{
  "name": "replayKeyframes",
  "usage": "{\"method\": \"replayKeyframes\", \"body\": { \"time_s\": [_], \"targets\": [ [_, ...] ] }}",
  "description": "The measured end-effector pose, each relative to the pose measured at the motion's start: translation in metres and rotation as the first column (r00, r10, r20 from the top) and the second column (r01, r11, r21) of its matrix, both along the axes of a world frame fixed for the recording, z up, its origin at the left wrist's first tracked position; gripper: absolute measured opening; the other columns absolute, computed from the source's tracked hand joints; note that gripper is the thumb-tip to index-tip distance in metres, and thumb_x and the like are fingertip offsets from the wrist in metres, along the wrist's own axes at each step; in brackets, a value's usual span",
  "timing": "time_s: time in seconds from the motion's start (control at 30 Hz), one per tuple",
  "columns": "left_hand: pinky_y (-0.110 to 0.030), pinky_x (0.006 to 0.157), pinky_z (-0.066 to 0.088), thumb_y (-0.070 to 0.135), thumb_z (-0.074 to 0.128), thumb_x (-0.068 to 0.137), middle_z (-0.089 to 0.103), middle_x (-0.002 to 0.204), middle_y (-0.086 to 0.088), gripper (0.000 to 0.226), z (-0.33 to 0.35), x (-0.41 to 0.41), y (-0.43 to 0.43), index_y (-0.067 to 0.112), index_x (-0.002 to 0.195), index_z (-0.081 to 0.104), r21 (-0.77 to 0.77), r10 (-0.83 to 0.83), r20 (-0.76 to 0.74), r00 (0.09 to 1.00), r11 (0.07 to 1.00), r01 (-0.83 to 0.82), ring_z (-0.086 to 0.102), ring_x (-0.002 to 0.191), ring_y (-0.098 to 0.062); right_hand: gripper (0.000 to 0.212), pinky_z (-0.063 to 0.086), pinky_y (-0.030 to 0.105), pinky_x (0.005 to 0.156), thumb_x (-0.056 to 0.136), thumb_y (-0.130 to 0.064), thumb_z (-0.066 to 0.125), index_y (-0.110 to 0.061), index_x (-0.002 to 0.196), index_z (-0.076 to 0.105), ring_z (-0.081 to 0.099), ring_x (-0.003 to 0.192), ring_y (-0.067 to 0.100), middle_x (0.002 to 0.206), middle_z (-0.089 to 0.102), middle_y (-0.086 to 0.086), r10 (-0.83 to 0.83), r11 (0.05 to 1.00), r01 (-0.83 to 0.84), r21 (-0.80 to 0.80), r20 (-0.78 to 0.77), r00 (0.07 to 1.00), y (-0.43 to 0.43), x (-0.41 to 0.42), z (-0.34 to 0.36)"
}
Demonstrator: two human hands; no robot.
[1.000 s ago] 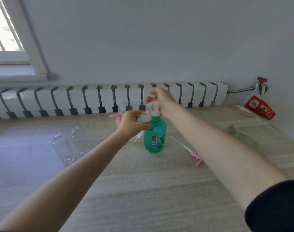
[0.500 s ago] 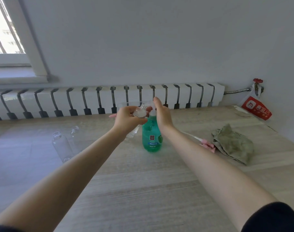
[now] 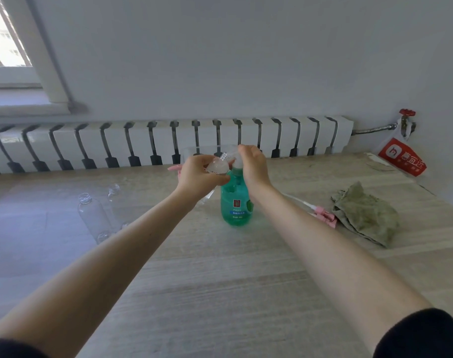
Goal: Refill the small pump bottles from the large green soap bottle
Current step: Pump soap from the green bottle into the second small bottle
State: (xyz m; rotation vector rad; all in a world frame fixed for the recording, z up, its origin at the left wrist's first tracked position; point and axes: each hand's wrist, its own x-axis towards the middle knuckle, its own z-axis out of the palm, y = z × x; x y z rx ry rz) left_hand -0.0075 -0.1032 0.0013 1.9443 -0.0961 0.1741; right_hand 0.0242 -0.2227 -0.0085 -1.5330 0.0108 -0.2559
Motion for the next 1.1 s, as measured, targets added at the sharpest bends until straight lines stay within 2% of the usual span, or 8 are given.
{"method": "replayKeyframes", "body": {
  "time_s": [0.2, 0.37, 0.53, 0.63, 0.77, 0.83, 0.93, 1.1],
  "targets": [
    [-0.028, 0.077, 0.055, 0.003, 0.076, 0.073, 0.068, 0.09, 0.002, 0.025, -0.001, 0.0, 0.0, 0.017, 0.09, 0.064, 0.003, -0.016, 0.008, 1.0, 1.0, 0.016, 0.066, 0.086, -0.013, 0.016, 0.038, 0.006, 0.039, 0.095, -0.022, 0.046, -0.014, 0.081, 0.045, 0.049, 0.041, -0.005, 0.066, 0.049, -0.002, 0.018, 0.999, -0.017, 0.031, -0.016, 1.0, 0.0, -0.002, 0.001],
    [-0.018, 0.067, 0.049, 0.004, 0.075, 0.074, 0.065, 0.088, 0.004, 0.027, 0.001, -0.001, 0.0, 0.015, 0.095, 0.064, -0.001, -0.023, 0.003, 1.0, 1.0, 0.023, 0.063, 0.08, -0.006, 0.015, 0.038, 0.007, 0.039, 0.093, -0.025, 0.048, -0.01, 0.091, 0.047, 0.05, 0.05, 0.002, 0.067, 0.05, -0.002, 0.015, 0.999, -0.013, 0.038, -0.064, 0.998, 0.0, -0.004, 0.003],
    [-0.014, 0.062, 0.046, 0.002, 0.075, 0.075, 0.066, 0.087, 0.005, 0.028, 0.006, -0.003, -0.002, 0.014, 0.098, 0.065, -0.028, -0.029, 0.01, 1.0, 0.999, 0.03, 0.062, 0.079, -0.003, 0.039, 0.041, 0.025, 0.061, 0.09, -0.039, 0.049, -0.005, 0.106, 0.055, 0.055, 0.073, 0.014, 0.087, 0.058, 0.008, 0.009, 0.998, 0.0, 0.066, -0.141, 0.99, 0.002, -0.002, 0.008],
    [-0.013, 0.061, 0.045, 0.001, 0.075, 0.074, 0.066, 0.084, 0.008, 0.028, 0.008, -0.004, -0.002, 0.018, 0.093, 0.064, -0.032, -0.024, 0.021, 0.999, 0.999, 0.025, 0.062, 0.076, -0.001, 0.034, 0.042, 0.028, 0.068, 0.091, -0.043, 0.046, -0.011, 0.098, 0.055, 0.056, 0.079, 0.016, 0.089, 0.06, 0.007, 0.006, 0.999, -0.001, 0.038, -0.13, 0.991, 0.003, -0.004, 0.008],
    [-0.013, 0.06, 0.045, 0.002, 0.076, 0.074, 0.065, 0.082, 0.01, 0.027, 0.009, -0.004, -0.002, 0.019, 0.092, 0.063, -0.029, -0.024, 0.017, 1.0, 0.999, 0.025, 0.061, 0.075, 0.0, 0.058, 0.042, 0.032, 0.071, 0.066, -0.064, 0.043, -0.013, 0.09, 0.054, 0.055, 0.076, 0.02, 0.086, 0.058, 0.01, -0.014, 1.0, 0.015, 0.009, -0.109, 0.994, 0.01, -0.007, 0.007],
    [-0.011, 0.058, 0.044, 0.003, 0.075, 0.074, 0.064, 0.081, 0.012, 0.026, 0.009, -0.005, -0.002, 0.02, 0.089, 0.063, -0.028, -0.027, 0.021, 0.999, 0.999, 0.027, 0.061, 0.073, 0.002, 0.063, 0.042, 0.033, 0.07, 0.059, -0.064, 0.042, -0.012, 0.093, 0.053, 0.054, 0.073, 0.02, 0.083, 0.056, 0.01, -0.021, 1.0, 0.023, 0.016, -0.108, 0.994, 0.011, -0.005, 0.005],
    [-0.01, 0.057, 0.044, 0.002, 0.075, 0.074, 0.064, 0.08, 0.012, 0.026, 0.008, -0.005, -0.001, 0.023, 0.083, 0.062, -0.029, -0.03, 0.029, 0.999, 0.999, 0.031, 0.061, 0.073, 0.001, 0.043, 0.042, 0.029, 0.065, 0.071, -0.052, 0.044, -0.012, 0.088, 0.049, 0.053, 0.066, 0.016, 0.075, 0.053, 0.006, -0.022, 0.999, 0.025, 0.024, -0.092, 0.995, 0.011, -0.004, 0.004],
    [-0.023, 0.072, 0.053, 0.002, 0.075, 0.074, 0.066, 0.087, 0.005, 0.026, 0.001, -0.002, 0.0, 0.018, 0.089, 0.063, -0.041, -0.025, 0.014, 1.0, 0.999, 0.026, 0.064, 0.082, -0.009, 0.02, 0.042, 0.025, 0.058, 0.09, -0.031, 0.048, -0.011, 0.092, 0.047, 0.053, 0.06, 0.011, 0.071, 0.051, 0.001, -0.037, 0.999, 0.04, 0.024, -0.086, 0.996, 0.005, 0.007, -0.006]
  ]
}}
